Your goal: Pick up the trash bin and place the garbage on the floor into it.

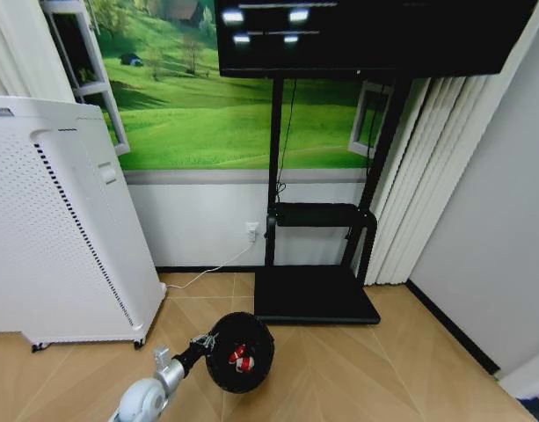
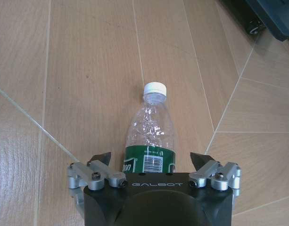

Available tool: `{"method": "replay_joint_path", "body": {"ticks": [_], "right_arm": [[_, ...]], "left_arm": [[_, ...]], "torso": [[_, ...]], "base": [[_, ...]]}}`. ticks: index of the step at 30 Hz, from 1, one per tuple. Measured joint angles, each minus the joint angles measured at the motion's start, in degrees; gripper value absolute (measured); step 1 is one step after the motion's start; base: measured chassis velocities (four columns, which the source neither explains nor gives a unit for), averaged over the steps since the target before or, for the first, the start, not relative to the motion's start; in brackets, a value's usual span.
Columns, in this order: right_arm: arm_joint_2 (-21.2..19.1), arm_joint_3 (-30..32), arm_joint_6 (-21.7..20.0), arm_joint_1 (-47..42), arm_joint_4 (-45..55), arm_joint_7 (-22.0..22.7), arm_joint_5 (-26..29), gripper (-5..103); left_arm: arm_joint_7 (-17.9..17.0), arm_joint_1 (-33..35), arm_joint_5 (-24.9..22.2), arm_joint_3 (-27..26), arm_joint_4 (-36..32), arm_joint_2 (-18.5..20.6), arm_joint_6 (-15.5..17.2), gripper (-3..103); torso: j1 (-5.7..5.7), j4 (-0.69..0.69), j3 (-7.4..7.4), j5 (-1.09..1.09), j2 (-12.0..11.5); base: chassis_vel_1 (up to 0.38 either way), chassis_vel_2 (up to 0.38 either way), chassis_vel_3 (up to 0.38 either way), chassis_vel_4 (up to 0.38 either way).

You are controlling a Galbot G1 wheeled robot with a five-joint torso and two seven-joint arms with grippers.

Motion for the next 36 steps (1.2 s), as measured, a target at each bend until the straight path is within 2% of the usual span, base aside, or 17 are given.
{"method": "replay_joint_path", "body": {"ticks": [3,6,7,9,10,13,14,17,19,20,22,23,26,27,29,32,36], "right_arm": [[0.0,0.0,-0.4,0.0,0.3,-0.2,-0.3,90],[0.0,0.1,-0.8,-0.2,1.6,-1.6,-0.6,74],[0.0,0.1,-0.8,-0.2,1.6,-1.6,-0.6,74],[-0.1,0.1,-1.1,-0.5,2.7,-2.7,-0.6,63],[-0.1,0.1,-1.1,-0.5,2.7,-2.7,-0.6,63],[-0.1,0.2,-1.2,-0.6,3.3,-3.2,-0.5,47],[-0.1,0.2,-1.2,-0.6,3.3,-3.2,-0.5,47],[0.0,0.1,-1.2,-0.7,3.2,-3.7,-0.7,30],[-0.1,0.1,-1.2,-0.6,3.0,-3.8,-0.9,30],[-0.1,0.0,-1.1,-0.6,2.8,-3.9,-1.0,25],[-0.1,0.0,-1.1,-0.5,2.7,-3.9,-1.1,23],[0.0,0.0,-1.1,-0.5,2.8,-3.9,-1.1,16],[0.4,-0.1,-1.0,-0.8,3.7,-4.0,-0.5,13],[0.5,-0.1,-1.1,-1.3,5.3,-4.2,0.9,10],[0.6,-0.1,-1.1,-2.0,7.2,-4.5,2.9,8],[0.3,0.8,-0.9,-3.8,13.8,-6.4,7.3,8],[-0.9,2.2,-0.3,-6.6,24.6,-8.8,12.6,8]], "left_arm": [[0.0,0.2,0.0,-0.2,-0.1,0.1,0.0,6],[0.2,0.8,0.0,-0.8,-0.4,0.2,-0.1,6],[0.2,0.8,0.0,-0.8,-0.4,0.2,-0.1,6],[0.2,1.2,0.0,-1.1,-0.6,0.2,-0.2,6],[0.2,1.2,0.0,-1.1,-0.6,0.2,-0.2,6],[0.2,1.4,-0.1,-1.4,-0.9,0.2,-0.2,6],[0.2,1.4,-0.1,-1.4,-0.9,0.2,-0.2,6],[0.2,1.6,-0.1,-1.6,-1.0,0.3,-0.2,6],[0.2,1.7,-0.2,-1.7,-1.0,0.3,-0.3,6],[0.2,1.8,-0.2,-1.8,-1.1,0.4,-0.3,6],[0.3,1.9,-0.2,-1.9,-1.1,0.5,-0.3,6],[0.3,2.0,-0.3,-2.0,-1.1,0.6,-0.3,6],[0.3,2.1,-0.5,-2.1,-1.1,0.7,-0.3,6],[0.3,2.1,-0.6,-2.1,-1.0,0.8,-0.3,6],[0.3,2.1,-0.6,-2.0,-0.8,0.8,-0.3,6],[0.1,1.6,-0.8,-1.6,-0.1,0.8,-0.3,6],[-0.5,0.0,-1.4,-0.5,1.3,0.9,-0.2,6]], "torso": [[0.0,0.0,0.0,0.01,0.0],[0.0,0.02,0.0,0.0,0.0],[0.0,0.02,0.0,0.0,0.0],[0.0,0.0,0.0,-0.01,0.0],[0.0,0.0,0.0,-0.01,0.0],[0.0,0.01,0.0,-0.02,0.0],[0.0,0.01,0.0,-0.02,0.0],[0.0,0.01,0.0,-0.03,0.0],[0.0,0.01,0.0,-0.04,0.0],[0.0,0.01,0.0,-0.04,0.0],[0.0,0.01,0.0,-0.05,0.0],[0.0,0.01,0.0,-0.05,0.0],[0.0,0.0,0.0,0.0,0.0],[0.0,-0.01,0.0,0.08,0.0],[0.0,-0.01,0.0,0.1,0.0],[0.0,0.0,0.0,0.01,0.0],[0.0,0.0,0.01,0.01,0.0]], "base": [[0.0,0.0,0.0,0.0],[0.0,0.0,0.0,0.0],[0.0,0.0,0.0,0.0],[0.0,0.0,0.0,0.0],[0.0,0.0,0.0,0.0],[0.0,0.0,0.0,0.0],[0.0,0.0,0.0,0.0],[0.0,0.0,0.0,0.0],[0.0,0.0,0.0,0.0],[0.0,0.0,0.0,0.0],[0.0,0.0,0.0,0.0],[0.0,0.0,0.0,0.0],[0.0,0.0,0.0,0.0],[0.0,0.0,0.0,0.0],[0.0,0.0,0.0,0.0],[0.0,0.0,0.0,0.0],[0.0,0.0,0.0,0.0]]}}
